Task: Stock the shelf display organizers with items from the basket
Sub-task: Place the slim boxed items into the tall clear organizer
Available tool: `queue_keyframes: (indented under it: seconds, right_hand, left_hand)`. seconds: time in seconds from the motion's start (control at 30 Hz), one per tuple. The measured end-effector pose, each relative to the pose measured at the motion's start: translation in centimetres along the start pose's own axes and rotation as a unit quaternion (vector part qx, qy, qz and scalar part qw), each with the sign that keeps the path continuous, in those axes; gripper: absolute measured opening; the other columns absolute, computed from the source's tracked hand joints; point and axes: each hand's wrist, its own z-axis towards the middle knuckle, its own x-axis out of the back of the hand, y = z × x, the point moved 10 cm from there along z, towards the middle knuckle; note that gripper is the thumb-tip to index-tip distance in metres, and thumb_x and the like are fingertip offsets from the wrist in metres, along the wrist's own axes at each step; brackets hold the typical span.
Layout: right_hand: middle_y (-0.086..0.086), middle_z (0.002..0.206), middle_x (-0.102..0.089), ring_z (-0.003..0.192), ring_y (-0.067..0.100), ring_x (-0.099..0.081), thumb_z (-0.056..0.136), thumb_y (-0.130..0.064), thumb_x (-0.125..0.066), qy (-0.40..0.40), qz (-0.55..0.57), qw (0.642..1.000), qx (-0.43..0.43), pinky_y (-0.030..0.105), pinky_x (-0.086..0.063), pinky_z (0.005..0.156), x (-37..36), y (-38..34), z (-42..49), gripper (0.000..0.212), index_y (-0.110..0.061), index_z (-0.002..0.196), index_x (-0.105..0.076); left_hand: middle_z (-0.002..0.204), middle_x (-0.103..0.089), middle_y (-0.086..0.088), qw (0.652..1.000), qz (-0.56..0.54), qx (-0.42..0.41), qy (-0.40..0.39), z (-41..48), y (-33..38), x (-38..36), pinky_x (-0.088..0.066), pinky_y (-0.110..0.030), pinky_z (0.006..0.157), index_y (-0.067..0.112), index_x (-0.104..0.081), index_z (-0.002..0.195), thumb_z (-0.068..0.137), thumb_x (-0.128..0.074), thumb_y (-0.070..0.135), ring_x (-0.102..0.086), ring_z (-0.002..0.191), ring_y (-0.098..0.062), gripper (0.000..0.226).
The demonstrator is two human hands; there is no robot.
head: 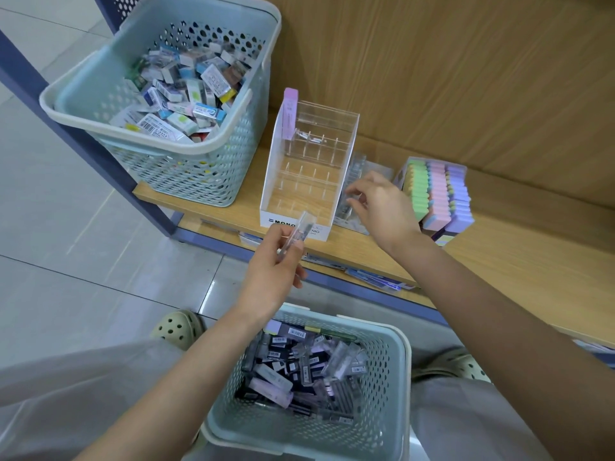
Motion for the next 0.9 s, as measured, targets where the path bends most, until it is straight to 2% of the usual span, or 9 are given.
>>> queue_keyframes:
  seconds: [0.13, 0.23, 0.33, 0.43, 0.57, 0.67, 0.77, 0.83, 0.9]
  right_hand:
    - [0.007, 0.119, -0.053, 0.101, 0.023, -0.058, 0.098, -0.011, -0.044, 0.028, 0.069, 0.997, 0.006, 0.039, -0.05, 0.084, 1.1, -1.1, -1.3, 0.028, -0.009, 0.123, -0.056]
    - [0.0, 0.103, -0.059, 0.092, 0.018, -0.06, 0.1, -0.017, -0.04, 0.048, 0.195, 0.979, 0.019, 0.034, -0.049, 0.083, 3.0, -2.8, -3.0, 0.026, -0.009, 0.113, -0.061]
    - [0.0, 0.096, -0.062, 0.08, 0.012, -0.064, 0.096, -0.023, -0.051, -0.032, 0.243, 0.969, 0.008, 0.029, -0.052, 0.077, 2.7, -3.5, -4.4, 0.019, -0.013, 0.109, -0.062]
    - [-0.006, 0.089, -0.063, 0.069, 0.004, -0.065, 0.085, -0.011, -0.066, -0.063, 0.29, 0.954, -0.041, 0.022, -0.054, 0.071, 2.8, -1.8, -4.9, 0.017, -0.021, 0.099, -0.062]
    - [-0.009, 0.083, -0.064, 0.072, 0.001, -0.062, 0.083, -0.008, -0.067, -0.001, 0.31, 0.946, -0.1, 0.011, -0.049, 0.07, 5.6, 2.3, -4.3, 0.017, -0.025, 0.086, -0.063]
    - [-0.004, 0.093, -0.064, 0.081, 0.011, -0.062, 0.087, -0.012, -0.063, 0.101, 0.239, 0.96, -0.102, 0.016, -0.05, 0.077, 8.6, 4.6, -3.8, 0.009, -0.018, 0.095, -0.064]
    - [0.0, 0.096, -0.061, 0.082, 0.012, -0.06, 0.088, -0.012, -0.063, 0.116, 0.184, 0.974, -0.063, 0.008, -0.049, 0.072, 8.9, 4.5, -3.0, 0.013, -0.011, 0.1, -0.066]
    - [0.003, 0.096, -0.06, 0.083, 0.013, -0.06, 0.088, -0.011, -0.063, 0.097, 0.158, 0.982, -0.032, 0.009, -0.048, 0.073, 8.0, 3.7, -2.3, 0.014, -0.008, 0.101, -0.067]
    - [0.003, 0.094, -0.059, 0.081, 0.012, -0.059, 0.088, -0.01, -0.062, 0.083, 0.146, 0.986, -0.006, 0.008, -0.047, 0.075, 6.9, 2.9, -1.7, 0.015, -0.007, 0.102, -0.067]
  left_hand:
    - [0.077, -0.054, 0.003, 0.999, 0.014, -0.031, -0.006, 0.3, 0.7, -0.4, -0.047, -0.019, 0.051, 0.022, -0.059, 0.09, 0.096, -0.048, 0.011, -0.052, 0.056, -0.006, 0.017]
    - [0.071, -0.055, 0.001, 0.999, 0.024, -0.044, -0.005, 0.7, 1.2, -0.9, -0.046, -0.017, 0.052, 0.02, -0.061, 0.094, 0.094, -0.053, 0.011, -0.052, 0.054, -0.004, 0.012]
    - [0.066, -0.055, -0.001, 0.997, 0.042, -0.059, -0.01, 1.2, 1.6, -1.9, -0.046, -0.02, 0.054, 0.022, -0.058, 0.087, 0.091, -0.059, 0.01, -0.052, 0.053, -0.005, 0.012]
    - [0.067, -0.054, 0.003, 0.993, 0.073, -0.088, -0.031, 1.6, 2.2, -3.5, -0.045, -0.03, 0.061, 0.025, -0.055, 0.082, 0.09, -0.06, 0.012, -0.051, 0.06, -0.011, 0.016]
    - [0.094, -0.059, 0.003, 0.971, 0.171, -0.165, -0.036, 2.8, 4.0, -5.8, -0.042, -0.01, 0.068, 0.016, -0.059, 0.107, 0.094, -0.051, 0.009, -0.053, 0.08, -0.009, 0.017]
    - [0.121, -0.053, -0.007, 0.927, 0.289, -0.232, -0.051, 3.8, 4.6, -7.7, -0.037, -0.016, 0.091, 0.007, -0.051, 0.129, 0.095, -0.045, 0.003, -0.051, 0.106, -0.016, 0.035]
    - [0.138, -0.042, -0.013, 0.839, 0.458, -0.28, -0.085, 4.1, 3.3, -10.1, -0.022, -0.03, 0.108, 0.003, -0.039, 0.139, 0.088, -0.048, -0.004, -0.035, 0.132, -0.026, 0.051]
    - [0.14, -0.041, -0.017, 0.787, 0.538, -0.289, -0.092, 4.2, 2.2, -11.1, -0.021, -0.036, 0.111, -0.001, -0.038, 0.138, 0.081, -0.055, -0.006, -0.029, 0.137, -0.031, 0.06]
    - [0.125, -0.054, -0.021, 0.76, 0.57, -0.302, -0.086, 4.3, 1.5, -11.3, -0.033, -0.041, 0.106, -0.005, -0.048, 0.129, 0.066, -0.065, -0.01, -0.044, 0.127, -0.036, 0.065]
